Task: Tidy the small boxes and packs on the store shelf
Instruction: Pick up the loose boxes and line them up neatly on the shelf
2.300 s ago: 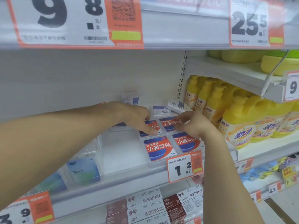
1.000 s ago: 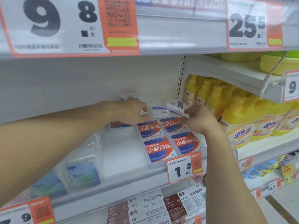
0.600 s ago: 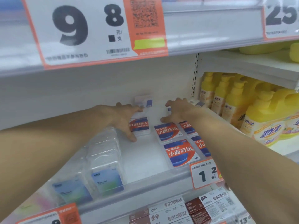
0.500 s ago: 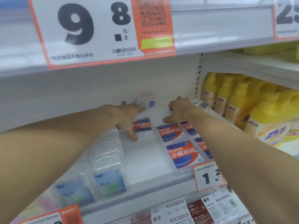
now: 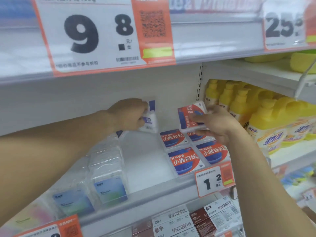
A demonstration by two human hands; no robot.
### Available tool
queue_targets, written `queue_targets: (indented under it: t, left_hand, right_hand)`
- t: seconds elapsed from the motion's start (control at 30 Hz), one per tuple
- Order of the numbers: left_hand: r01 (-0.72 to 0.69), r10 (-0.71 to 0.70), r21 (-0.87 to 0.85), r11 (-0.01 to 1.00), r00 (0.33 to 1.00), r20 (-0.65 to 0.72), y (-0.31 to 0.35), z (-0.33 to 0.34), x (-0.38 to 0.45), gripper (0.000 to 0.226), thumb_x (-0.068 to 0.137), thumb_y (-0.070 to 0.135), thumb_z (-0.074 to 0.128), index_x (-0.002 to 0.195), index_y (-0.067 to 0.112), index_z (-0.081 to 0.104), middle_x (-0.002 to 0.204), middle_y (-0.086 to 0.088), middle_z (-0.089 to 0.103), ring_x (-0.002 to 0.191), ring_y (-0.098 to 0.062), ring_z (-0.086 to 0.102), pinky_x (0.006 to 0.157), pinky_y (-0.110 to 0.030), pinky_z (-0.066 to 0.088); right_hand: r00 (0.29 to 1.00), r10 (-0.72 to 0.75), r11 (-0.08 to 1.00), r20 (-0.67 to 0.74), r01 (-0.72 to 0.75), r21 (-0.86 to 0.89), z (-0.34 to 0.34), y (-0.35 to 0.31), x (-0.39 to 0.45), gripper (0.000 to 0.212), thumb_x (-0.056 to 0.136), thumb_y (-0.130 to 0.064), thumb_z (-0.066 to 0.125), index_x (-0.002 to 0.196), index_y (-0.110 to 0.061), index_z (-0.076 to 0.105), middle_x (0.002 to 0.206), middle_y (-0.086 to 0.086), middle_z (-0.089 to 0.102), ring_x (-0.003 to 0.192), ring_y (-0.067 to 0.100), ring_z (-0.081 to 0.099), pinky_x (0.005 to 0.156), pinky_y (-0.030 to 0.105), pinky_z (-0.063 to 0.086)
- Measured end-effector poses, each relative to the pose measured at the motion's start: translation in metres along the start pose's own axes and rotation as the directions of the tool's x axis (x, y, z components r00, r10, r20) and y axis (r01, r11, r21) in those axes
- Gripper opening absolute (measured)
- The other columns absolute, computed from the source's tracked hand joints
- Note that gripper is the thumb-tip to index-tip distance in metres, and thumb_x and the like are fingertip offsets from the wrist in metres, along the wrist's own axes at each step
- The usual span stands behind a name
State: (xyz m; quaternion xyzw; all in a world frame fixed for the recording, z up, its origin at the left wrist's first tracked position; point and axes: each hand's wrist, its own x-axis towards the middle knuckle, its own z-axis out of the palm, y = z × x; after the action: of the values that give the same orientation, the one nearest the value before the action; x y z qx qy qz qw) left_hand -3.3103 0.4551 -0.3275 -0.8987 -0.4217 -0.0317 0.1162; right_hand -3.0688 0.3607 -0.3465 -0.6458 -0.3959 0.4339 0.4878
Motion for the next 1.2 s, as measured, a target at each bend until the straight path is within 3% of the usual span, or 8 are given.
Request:
queue_targets:
  t: [0.2, 0.37, 0.47, 0.67, 0.77, 0.97, 1.07, 1.2]
  left_hand:
    - [0.048, -0.081, -0.344, 0.938, 0.993, -0.082, 0.024, -0.031, -0.004, 0.022, 0.08, 0.025, 0.069, 0.098, 0.018, 0.058, 0.097, 0.0, 0.063, 0.085, -0.021, 0.057, 0.067, -0.03, 0.043]
    - [0.011, -0.039, -0.172, 0.985, 0.986, -0.161, 0.07, -0.047, -0.013, 0.021, 0.091, 0.026, 0.057, 0.111, 0.017, 0.055, 0.104, -0.006, 0.062, 0.088, -0.027, 0.059, 0.069, -0.032, 0.046]
    - [-0.012, -0.009, -0.276, 0.961, 0.997, -0.076, 0.092, -0.046, -0.016, 0.024, 0.086, 0.011, 0.061, 0.106, 0.019, 0.052, 0.103, -0.004, 0.058, 0.09, -0.024, 0.056, 0.075, -0.037, 0.051]
    - [0.151, -0.132, -0.572, 0.806, 0.988, 0.076, 0.119, -0.041, -0.029, 0.011, 0.08, 0.021, 0.063, 0.091, 0.019, 0.061, 0.109, 0.004, 0.05, 0.099, -0.015, 0.053, 0.074, -0.025, 0.045]
    - [0.212, -0.319, -0.669, 0.713, 0.947, -0.04, 0.126, -0.026, -0.026, 0.008, 0.082, 0.026, 0.069, 0.083, 0.021, 0.063, 0.107, 0.006, 0.05, 0.097, -0.013, 0.055, 0.061, -0.015, 0.039]
    - [0.177, -0.416, -0.904, 0.39, 0.91, -0.001, 0.117, -0.02, -0.021, 0.06, 0.073, 0.011, 0.082, 0.113, 0.036, 0.046, 0.121, 0.004, 0.05, 0.093, -0.011, 0.061, 0.059, -0.025, 0.057]
    - [0.149, -0.434, -0.961, 0.232, 0.9, 0.034, 0.11, -0.024, -0.015, 0.043, 0.073, 0.02, 0.083, 0.111, 0.019, 0.063, 0.109, 0.0, 0.067, 0.093, -0.016, 0.066, 0.072, -0.031, 0.058]
    - [0.133, -0.376, -0.955, 0.266, 0.926, 0.024, 0.109, -0.019, -0.008, 0.026, 0.086, 0.019, 0.072, 0.111, 0.018, 0.07, 0.105, 0.004, 0.068, 0.095, -0.012, 0.064, 0.073, -0.025, 0.054]
  right_hand:
    - [0.989, -0.07, 0.993, -0.127, 0.081, 0.082, -0.022, 0.004, -0.029, 0.058, 0.075, -0.011, 0.083, 0.123, -0.017, 0.051, 0.101, 0.004, 0.071, 0.075, 0.023, 0.076, 0.068, 0.04, 0.063]
    - [0.955, -0.166, 0.965, -0.247, 0.209, 0.159, -0.027, 0.016, -0.045, 0.085, 0.08, -0.008, 0.078, 0.144, -0.036, 0.031, 0.13, 0.001, 0.049, 0.098, 0.026, 0.068, 0.062, 0.035, 0.062]
    - [0.958, -0.111, 0.967, -0.266, 0.166, 0.192, -0.028, 0.028, -0.044, 0.075, 0.077, -0.01, 0.081, 0.136, -0.03, 0.039, 0.127, 0.005, 0.057, 0.096, 0.028, 0.07, 0.067, 0.042, 0.063]
    - [0.919, -0.238, 0.909, -0.313, 0.098, -0.404, -0.039, 0.035, -0.047, 0.066, 0.077, -0.04, 0.077, 0.131, -0.021, 0.045, 0.122, -0.007, 0.058, 0.11, 0.025, 0.063, 0.09, 0.049, 0.054]
    - [0.945, -0.177, 0.836, -0.274, -0.002, -0.548, -0.05, 0.037, -0.046, 0.062, 0.08, -0.04, 0.078, 0.128, -0.014, 0.048, 0.128, 0.005, 0.06, 0.112, 0.027, 0.058, 0.091, 0.043, 0.049]
    - [0.972, -0.068, 0.798, -0.226, -0.083, -0.596, -0.056, 0.038, -0.044, 0.067, 0.076, -0.044, 0.08, 0.13, -0.017, 0.053, 0.125, 0.006, 0.061, 0.107, 0.025, 0.058, 0.084, 0.036, 0.047]
    - [0.975, -0.061, 0.823, -0.212, -0.071, -0.563, -0.058, 0.037, -0.042, 0.064, 0.077, -0.042, 0.081, 0.129, -0.017, 0.055, 0.117, 0.004, 0.063, 0.097, 0.022, 0.055, 0.08, 0.033, 0.043]
    - [0.966, -0.11, 0.868, -0.232, -0.021, -0.497, -0.057, 0.037, -0.038, 0.05, 0.077, -0.034, 0.083, 0.119, -0.017, 0.062, 0.112, 0.004, 0.063, 0.094, 0.021, 0.058, 0.076, 0.033, 0.048]
